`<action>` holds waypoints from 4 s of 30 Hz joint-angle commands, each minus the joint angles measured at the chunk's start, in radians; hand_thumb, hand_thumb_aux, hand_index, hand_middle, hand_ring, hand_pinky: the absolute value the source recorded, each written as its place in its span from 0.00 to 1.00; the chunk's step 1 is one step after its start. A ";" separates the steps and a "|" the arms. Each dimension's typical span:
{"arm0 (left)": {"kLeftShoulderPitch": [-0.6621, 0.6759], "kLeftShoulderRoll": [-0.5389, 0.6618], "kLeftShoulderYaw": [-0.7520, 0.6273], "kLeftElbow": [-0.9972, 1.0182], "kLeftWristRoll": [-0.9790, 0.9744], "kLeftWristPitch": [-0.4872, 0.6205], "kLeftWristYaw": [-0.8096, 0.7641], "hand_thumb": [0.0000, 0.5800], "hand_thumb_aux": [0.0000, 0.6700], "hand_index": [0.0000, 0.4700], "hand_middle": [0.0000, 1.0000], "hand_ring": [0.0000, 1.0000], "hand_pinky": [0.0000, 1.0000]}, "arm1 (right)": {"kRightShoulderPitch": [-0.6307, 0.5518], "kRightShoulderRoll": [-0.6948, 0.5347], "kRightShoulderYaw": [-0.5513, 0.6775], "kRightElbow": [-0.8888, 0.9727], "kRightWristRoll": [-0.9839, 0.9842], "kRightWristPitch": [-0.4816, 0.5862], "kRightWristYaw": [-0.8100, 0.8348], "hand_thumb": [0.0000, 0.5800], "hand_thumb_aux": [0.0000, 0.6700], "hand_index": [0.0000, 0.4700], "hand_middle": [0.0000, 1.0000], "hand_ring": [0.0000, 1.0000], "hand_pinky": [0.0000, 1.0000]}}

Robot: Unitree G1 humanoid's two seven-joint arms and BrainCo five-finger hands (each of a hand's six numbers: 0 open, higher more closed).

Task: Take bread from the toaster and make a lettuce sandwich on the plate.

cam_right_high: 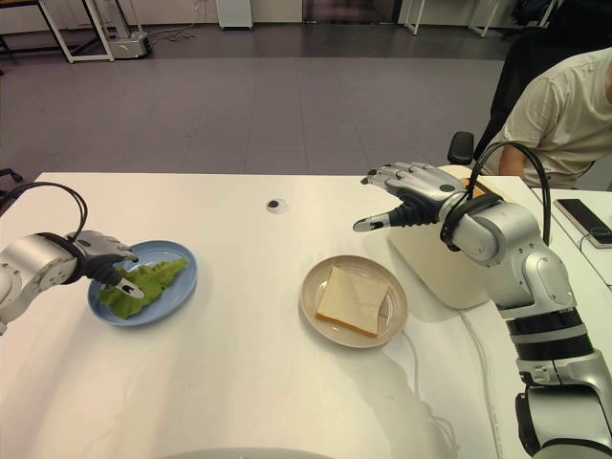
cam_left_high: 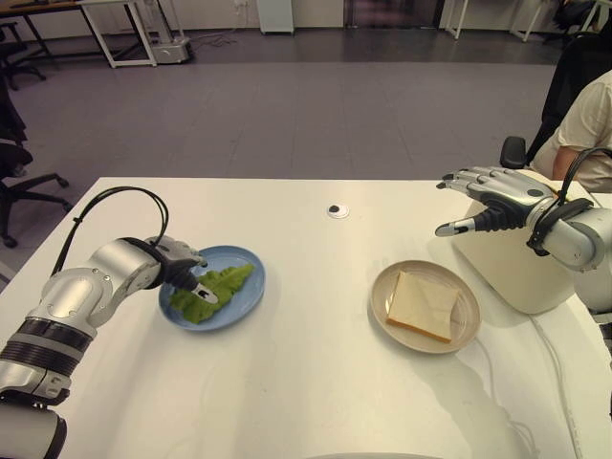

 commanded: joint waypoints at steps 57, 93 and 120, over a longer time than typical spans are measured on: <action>-0.516 -0.952 -0.453 0.134 0.079 0.000 0.070 1.00 1.00 1.00 0.00 0.00 0.00 | -0.012 -0.065 -0.080 0.021 -0.031 0.116 -0.077 0.00 0.00 0.00 0.00 0.00 0.00; -0.481 -0.912 -0.376 0.229 -0.164 0.001 0.042 0.59 0.36 0.36 0.00 0.00 0.00 | -0.016 -0.057 -0.051 0.045 -0.030 0.108 -0.089 0.00 0.00 0.00 0.00 0.00 0.00; -0.474 -0.955 -0.418 0.354 -0.152 0.014 0.106 1.00 1.00 1.00 0.00 0.00 0.00 | 0.005 -0.048 -0.044 0.015 -0.026 0.100 -0.080 0.00 0.00 0.00 0.00 0.00 0.00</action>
